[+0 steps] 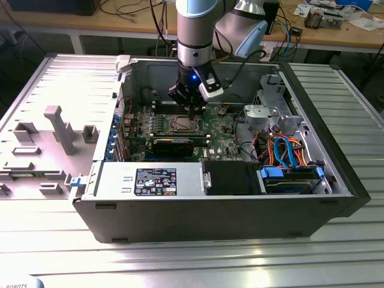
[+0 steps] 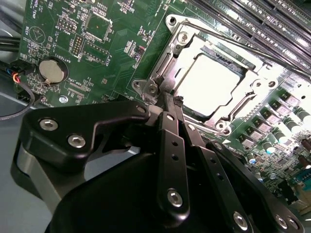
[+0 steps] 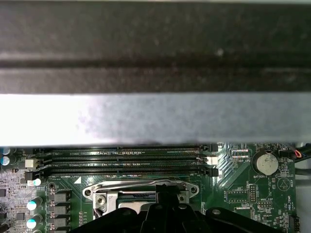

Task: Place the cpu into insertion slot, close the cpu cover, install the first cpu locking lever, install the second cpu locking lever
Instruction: 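Install the second cpu locking lever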

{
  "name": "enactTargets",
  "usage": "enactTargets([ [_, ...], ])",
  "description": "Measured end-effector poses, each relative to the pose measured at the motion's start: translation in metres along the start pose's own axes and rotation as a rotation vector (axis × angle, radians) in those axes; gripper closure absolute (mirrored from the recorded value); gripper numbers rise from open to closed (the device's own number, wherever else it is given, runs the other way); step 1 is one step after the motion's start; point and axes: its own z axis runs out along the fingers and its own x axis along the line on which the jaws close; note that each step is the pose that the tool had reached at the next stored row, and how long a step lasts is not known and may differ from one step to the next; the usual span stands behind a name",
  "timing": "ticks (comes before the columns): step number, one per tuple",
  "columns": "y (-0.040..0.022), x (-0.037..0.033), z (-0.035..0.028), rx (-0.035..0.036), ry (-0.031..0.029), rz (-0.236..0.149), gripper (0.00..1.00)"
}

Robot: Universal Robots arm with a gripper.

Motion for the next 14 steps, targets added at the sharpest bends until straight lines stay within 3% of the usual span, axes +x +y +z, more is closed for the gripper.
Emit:
enactTargets([
  [9,-0.0001,0.0000,-0.0001,-0.0001,0.0000,0.000,0.89],
  [14,0.0001,-0.0002,-0.0051,-0.0001,0.0000,0.000,0.89],
])
